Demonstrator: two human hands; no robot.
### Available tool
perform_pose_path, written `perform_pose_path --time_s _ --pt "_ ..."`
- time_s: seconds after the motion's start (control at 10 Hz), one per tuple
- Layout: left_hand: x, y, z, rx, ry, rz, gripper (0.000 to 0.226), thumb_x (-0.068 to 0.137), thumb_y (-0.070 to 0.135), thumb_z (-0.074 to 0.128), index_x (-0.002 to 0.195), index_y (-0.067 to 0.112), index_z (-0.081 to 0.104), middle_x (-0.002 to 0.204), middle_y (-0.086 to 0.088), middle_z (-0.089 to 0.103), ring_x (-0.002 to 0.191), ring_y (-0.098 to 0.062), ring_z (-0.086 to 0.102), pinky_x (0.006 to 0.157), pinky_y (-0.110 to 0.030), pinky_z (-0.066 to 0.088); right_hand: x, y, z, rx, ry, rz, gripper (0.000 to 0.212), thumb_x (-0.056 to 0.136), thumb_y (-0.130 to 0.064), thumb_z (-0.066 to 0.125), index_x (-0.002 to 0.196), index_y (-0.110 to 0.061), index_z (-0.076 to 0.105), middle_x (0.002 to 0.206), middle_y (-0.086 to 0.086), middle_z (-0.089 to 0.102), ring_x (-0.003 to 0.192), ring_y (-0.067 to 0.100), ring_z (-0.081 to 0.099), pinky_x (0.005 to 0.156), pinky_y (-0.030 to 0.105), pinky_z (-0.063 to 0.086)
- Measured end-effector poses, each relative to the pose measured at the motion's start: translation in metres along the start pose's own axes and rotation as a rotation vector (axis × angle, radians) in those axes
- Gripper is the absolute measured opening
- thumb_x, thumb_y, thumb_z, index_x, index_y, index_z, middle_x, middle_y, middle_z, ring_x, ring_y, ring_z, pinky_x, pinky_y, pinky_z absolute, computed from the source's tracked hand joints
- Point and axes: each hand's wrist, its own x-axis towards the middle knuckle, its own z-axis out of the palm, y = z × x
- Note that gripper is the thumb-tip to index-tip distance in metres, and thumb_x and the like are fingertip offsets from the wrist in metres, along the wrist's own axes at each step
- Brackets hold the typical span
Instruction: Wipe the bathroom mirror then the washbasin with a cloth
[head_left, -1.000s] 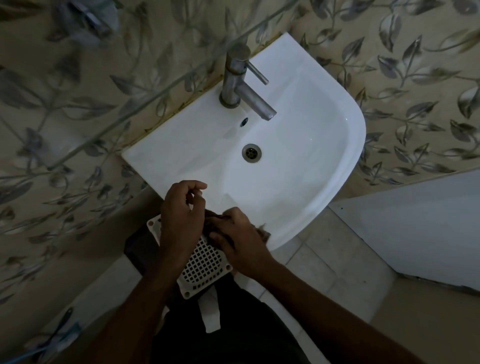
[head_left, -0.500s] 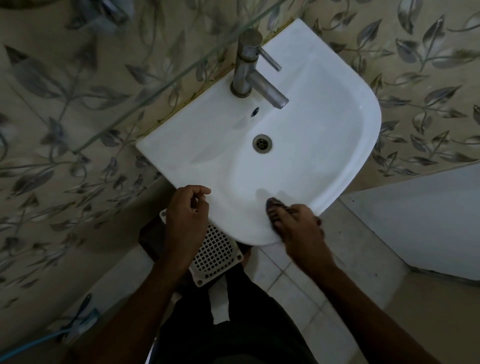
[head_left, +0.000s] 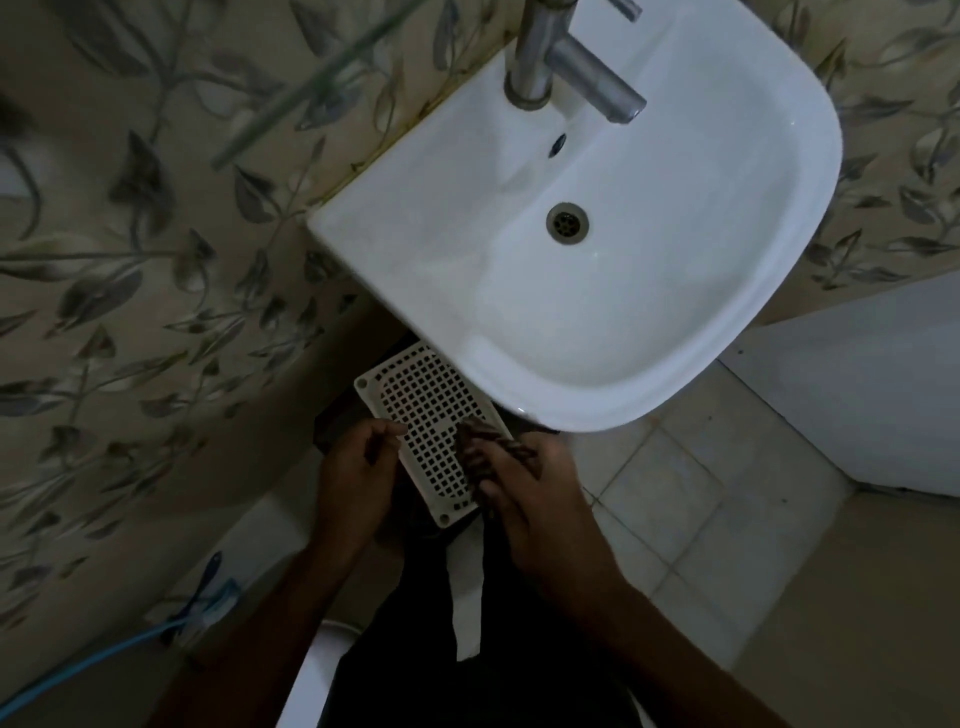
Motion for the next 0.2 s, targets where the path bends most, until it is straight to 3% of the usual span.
perform_pose_path --time_s 0.1,0.2 --pt "-0.007 -0.031 -0.002 0.065 0.011 0.016 0.021 0.097 0.008 0.055 0.098 0.026 0.067 0.103 0.007 0.069 0.099 -0.013 0.063 0.086 -0.029 0.048 0.020 -0.006 0.042 -0.095 -0.079 -0.045 0.038 0.100 -0.036 0.043 0.134 -0.022 0.054 0.124 0.012 0.051 0.103 0.011 0.051 0.086 0.021 0.048" --pt "0.001 -0.045 0.012 0.077 0.018 -0.006 0.020 0.099 0.007 0.052 0.104 0.021 0.065 0.109 0.001 0.065 0.105 -0.015 0.059 0.092 -0.028 0.043 0.054 0.014 0.081 0.067 -0.109 0.117 0.032 0.101 -0.034 0.047 0.127 -0.025 0.063 0.122 0.014 0.060 0.105 0.015 0.061 0.085 0.027 0.051"
